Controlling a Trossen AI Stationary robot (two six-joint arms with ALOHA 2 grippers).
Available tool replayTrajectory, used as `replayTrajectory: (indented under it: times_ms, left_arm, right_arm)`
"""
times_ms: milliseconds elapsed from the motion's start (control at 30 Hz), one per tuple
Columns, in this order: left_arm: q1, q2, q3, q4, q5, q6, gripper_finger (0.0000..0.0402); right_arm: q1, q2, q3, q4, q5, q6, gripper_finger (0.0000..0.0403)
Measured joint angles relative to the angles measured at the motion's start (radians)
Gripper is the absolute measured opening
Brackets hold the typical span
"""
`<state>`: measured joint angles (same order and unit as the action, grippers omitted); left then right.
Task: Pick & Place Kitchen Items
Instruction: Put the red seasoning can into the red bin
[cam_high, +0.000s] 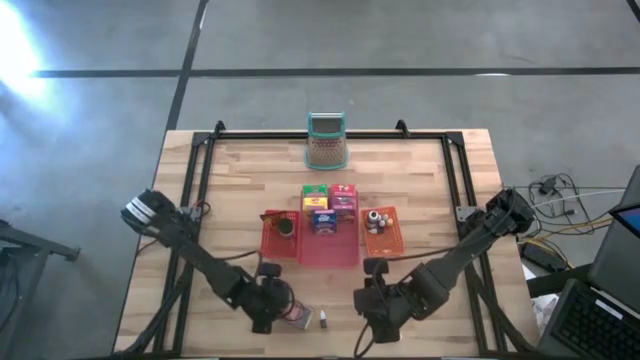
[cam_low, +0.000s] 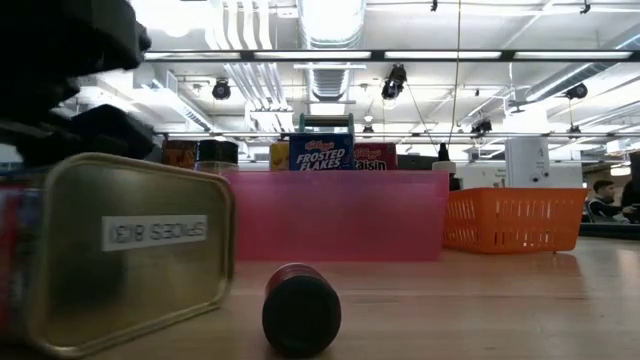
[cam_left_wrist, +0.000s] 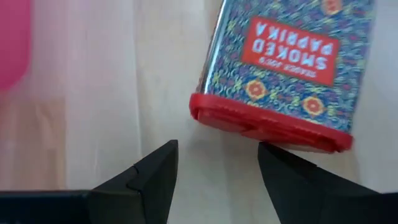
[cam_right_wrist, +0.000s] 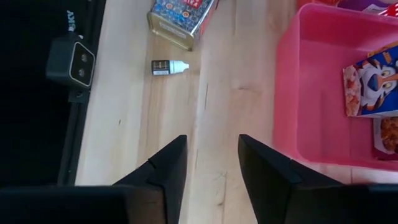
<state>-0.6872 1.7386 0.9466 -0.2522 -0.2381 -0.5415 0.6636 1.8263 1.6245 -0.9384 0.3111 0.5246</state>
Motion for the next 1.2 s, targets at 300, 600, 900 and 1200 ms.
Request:
replayTrajectory:
  times_ms: [300,600,900,1200]
  left_arm:
    - [0.065,-0.001,0.017,0.099,0.019,0.100,0.0227]
    - [0.092,-0.062,0.027,-0.122,-0.021,0.059,0.0227]
    - [0.036,-0.315,-0.049,-0.185,-0.227,-0.048,0.0227]
    - [0.027,-0.542,-0.137,-0.184,-0.278,-0.120,0.0227]
  right_arm:
    - [0.007,0.006,0.000,0.037,0.002,0.058,0.0160]
    - [-0.009,0.072,-0.015,0.338,-0.044,0.126,0.0203]
    - [-0.057,0.209,0.064,0.363,-0.112,0.121,0.0283]
    - [-0.066,0.298,0.156,0.353,-0.130,0.162,0.0328]
